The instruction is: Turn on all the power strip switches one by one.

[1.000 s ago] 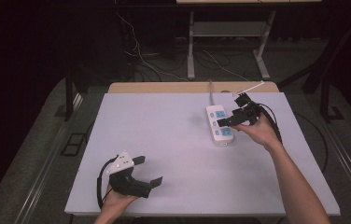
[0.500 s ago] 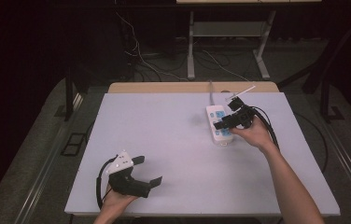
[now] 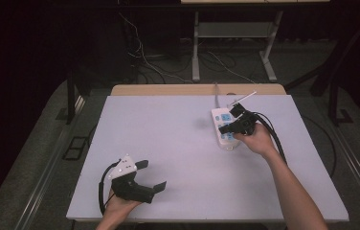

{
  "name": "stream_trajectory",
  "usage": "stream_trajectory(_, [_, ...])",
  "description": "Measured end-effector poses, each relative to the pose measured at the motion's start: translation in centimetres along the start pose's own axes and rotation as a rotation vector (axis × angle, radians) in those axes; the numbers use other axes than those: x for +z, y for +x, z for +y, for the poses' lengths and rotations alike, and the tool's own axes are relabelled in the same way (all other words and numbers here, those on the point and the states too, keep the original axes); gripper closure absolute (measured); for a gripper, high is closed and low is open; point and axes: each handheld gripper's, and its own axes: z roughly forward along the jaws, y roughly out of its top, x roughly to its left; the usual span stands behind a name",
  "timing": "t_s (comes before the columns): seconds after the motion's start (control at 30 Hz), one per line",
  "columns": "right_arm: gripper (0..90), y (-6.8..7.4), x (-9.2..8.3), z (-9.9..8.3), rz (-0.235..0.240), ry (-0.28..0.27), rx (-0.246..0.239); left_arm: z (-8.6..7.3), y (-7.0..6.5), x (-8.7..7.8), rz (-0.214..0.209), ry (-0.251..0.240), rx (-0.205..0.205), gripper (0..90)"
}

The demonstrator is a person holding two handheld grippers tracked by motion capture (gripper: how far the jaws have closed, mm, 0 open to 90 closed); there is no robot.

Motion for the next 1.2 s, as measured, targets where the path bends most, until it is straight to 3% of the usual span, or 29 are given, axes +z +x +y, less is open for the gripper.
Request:
stream_trajectory(0.33, [90.0, -0.4, 0.9, -0.7, -0.016, 0.022, 0.018, 0.0, 0.0, 0.0, 0.002, 0.0, 0.0, 0.0])
stream_trajectory(0.6, [90.0, -0.6, 0.9, -0.9, -0.011, 0.009, 0.019, 0.0, 0.0, 0.0, -0.001, 0.002, 0.002, 0.0])
stream_trajectory(1.2, [90.0, -0.2, 1.2, -1.1, -0.041, 0.011, -0.042, -0.1, -0.2, 0.2, -0.006, 0.01, 0.006, 0.0])
